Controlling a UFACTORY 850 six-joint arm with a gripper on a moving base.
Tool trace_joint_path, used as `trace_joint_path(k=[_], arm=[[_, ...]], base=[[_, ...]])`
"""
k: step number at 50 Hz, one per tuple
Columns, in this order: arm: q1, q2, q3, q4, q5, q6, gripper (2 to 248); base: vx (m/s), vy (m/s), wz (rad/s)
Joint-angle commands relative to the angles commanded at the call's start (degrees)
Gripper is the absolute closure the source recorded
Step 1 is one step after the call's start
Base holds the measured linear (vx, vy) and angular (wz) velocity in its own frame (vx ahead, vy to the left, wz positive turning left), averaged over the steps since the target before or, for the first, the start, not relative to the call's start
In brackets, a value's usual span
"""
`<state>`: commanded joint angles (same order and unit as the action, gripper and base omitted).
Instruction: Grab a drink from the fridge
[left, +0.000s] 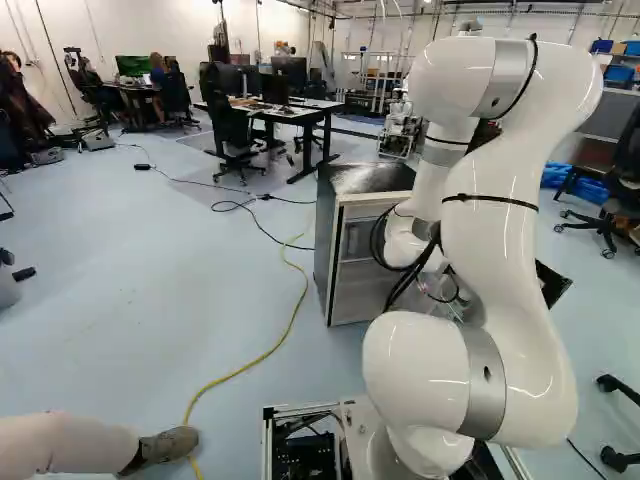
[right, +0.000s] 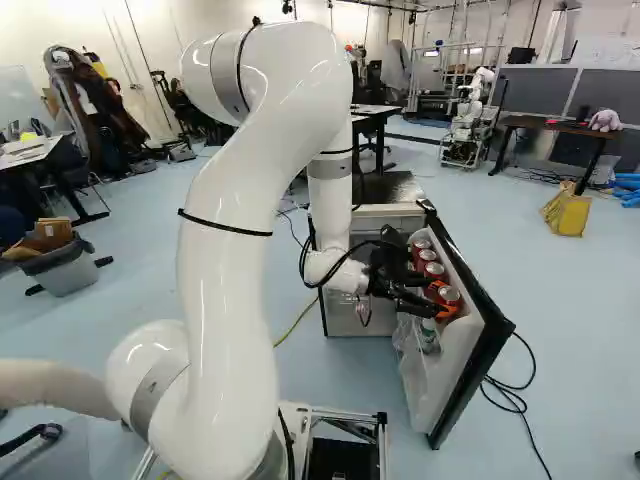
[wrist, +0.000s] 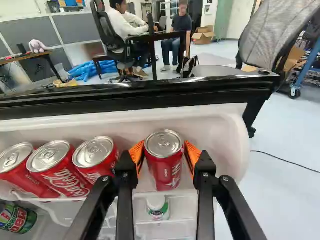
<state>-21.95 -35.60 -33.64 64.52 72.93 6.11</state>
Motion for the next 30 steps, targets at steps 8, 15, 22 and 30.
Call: trace_joint_path(k=[8,15,22,30], arm=[[-0.1,0.0,0.0,0.0,0.0,0.0,122],[-0.1,0.0,0.0,0.0,0.0,0.0,153],[-0.1,0.0,0.0,0.0,0.0,0.0,160],[-0.1,0.0,0.0,0.0,0.1,0.0,160]], base=[[0.000,0.000,0.000],[0.000,0.000,0.000],[0.000,0.000,0.000],[0.000,0.000,0.000]])
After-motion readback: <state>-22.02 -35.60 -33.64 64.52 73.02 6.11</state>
